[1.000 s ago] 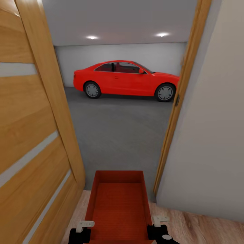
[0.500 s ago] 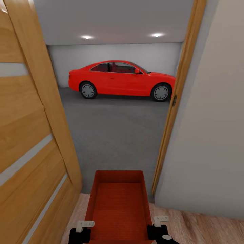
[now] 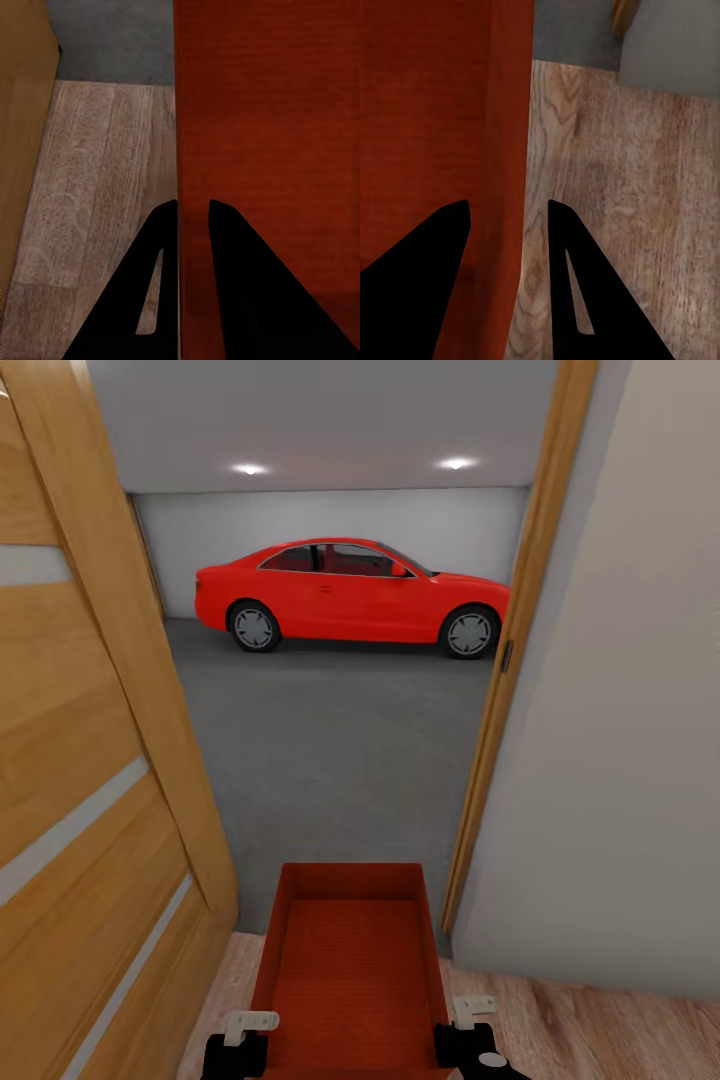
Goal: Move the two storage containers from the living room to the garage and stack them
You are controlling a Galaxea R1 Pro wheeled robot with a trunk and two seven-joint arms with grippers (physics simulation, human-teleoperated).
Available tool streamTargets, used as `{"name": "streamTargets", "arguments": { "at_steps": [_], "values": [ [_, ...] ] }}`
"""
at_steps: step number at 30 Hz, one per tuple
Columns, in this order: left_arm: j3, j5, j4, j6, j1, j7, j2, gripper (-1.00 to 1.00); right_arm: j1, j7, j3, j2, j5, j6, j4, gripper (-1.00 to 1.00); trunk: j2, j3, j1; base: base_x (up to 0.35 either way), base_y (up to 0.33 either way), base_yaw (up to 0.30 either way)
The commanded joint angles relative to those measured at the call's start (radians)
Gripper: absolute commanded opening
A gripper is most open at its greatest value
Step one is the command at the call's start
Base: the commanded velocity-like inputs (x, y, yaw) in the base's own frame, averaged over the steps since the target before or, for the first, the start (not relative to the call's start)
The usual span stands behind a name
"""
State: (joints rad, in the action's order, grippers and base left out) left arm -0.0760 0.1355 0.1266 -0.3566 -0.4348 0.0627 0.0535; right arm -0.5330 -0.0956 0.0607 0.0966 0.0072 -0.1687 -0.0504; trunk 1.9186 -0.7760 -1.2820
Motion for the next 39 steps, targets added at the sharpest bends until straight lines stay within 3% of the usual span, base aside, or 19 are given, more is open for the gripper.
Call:
{"name": "streamTargets", "arguments": {
  "at_steps": [1, 17, 39],
  "values": [
    [-0.029, 0.009, 0.0, -0.004, -0.001, 0.014, 0.0, -1.0, -0.001, -0.009, -0.001, 0.0, -0.003, -0.003, 0.001, -1.0, 0.0, -0.001, 0.0, 0.0, 0.064, -0.001],
    [-0.029, 0.009, 0.0, -0.004, -0.001, 0.014, 0.0, -1.0, -0.001, -0.009, -0.001, 0.0, -0.003, -0.003, 0.001, -1.0, 0.0, -0.001, 0.0, 0.068, 0.098, 0.0],
    [-0.029, 0.009, 0.001, -0.004, -0.001, 0.014, 0.0, -1.0, -0.001, -0.009, -0.001, 0.0, -0.003, -0.003, 0.001, -1.0, 0.0, -0.001, 0.0, 0.01, 0.006, -0.066]
  ]
}}
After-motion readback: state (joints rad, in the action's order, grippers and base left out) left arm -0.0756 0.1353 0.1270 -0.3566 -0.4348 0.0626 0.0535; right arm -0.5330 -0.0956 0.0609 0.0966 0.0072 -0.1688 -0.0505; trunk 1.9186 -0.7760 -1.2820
